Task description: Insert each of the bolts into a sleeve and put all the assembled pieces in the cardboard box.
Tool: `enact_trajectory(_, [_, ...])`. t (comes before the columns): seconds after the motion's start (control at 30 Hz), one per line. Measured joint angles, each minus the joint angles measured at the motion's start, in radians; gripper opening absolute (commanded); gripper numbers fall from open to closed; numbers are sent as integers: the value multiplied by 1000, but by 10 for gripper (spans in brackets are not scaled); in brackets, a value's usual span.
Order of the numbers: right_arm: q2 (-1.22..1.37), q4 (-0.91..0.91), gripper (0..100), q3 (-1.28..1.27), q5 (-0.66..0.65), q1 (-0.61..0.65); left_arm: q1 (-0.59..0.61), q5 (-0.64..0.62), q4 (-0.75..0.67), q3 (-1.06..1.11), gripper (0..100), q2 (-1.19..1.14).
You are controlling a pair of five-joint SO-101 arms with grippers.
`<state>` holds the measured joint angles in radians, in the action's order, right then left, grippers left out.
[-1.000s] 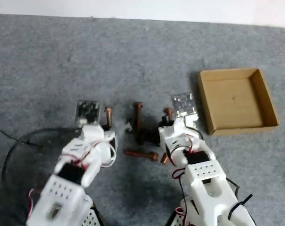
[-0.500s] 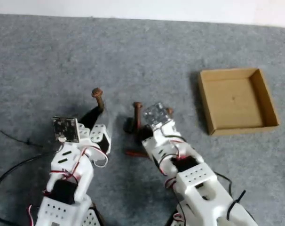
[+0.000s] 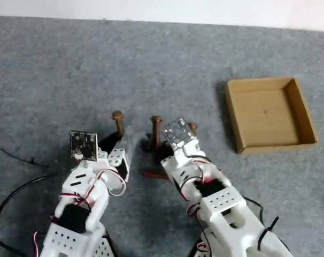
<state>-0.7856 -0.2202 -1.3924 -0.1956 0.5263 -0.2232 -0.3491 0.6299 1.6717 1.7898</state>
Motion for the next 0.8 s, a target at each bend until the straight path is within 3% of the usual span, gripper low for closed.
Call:
enact_trajectory(0.2, [0,0,4,0,0,-17,0,28,-29,-20,6,-178])
enact_trajectory(0.67, [0,0,4,0,0,-40,97,28,-81,-542,6,-1320])
enact_trajectory(0.8, [0,0,4,0,0,-40,94,28,3,-647,8,-1441])
